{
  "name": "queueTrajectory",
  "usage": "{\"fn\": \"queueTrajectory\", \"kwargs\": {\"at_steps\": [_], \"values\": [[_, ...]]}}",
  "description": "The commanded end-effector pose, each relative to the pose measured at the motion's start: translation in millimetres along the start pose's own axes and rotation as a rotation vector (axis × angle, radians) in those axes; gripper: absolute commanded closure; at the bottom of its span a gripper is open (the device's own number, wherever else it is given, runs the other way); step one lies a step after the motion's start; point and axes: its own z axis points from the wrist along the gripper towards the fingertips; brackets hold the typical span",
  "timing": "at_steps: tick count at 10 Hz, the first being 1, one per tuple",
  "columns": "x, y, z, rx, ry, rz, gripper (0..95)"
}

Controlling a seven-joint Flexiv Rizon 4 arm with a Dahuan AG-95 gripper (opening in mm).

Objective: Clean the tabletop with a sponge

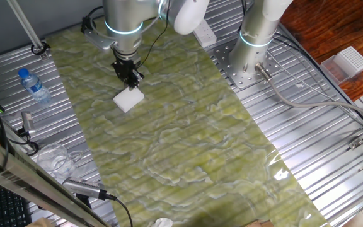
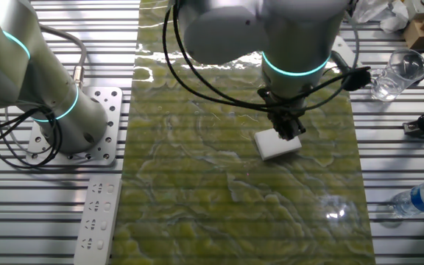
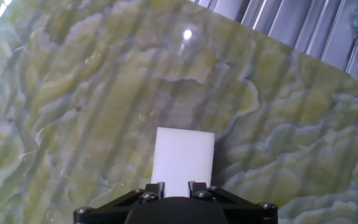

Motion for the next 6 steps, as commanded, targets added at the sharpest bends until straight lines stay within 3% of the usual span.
{"fn": "queueTrajectory", "kwargs": {"at_steps": [1,5,6], "values": [[-1.9,-0.2,-1.8,-0.007,0.001,-0.006,76.0],[-1.4,-0.9,-2.5,-0.001,0.009,0.027,76.0],[-1.4,-0.9,-2.5,-0.004,0.015,0.018,95.0]]}}
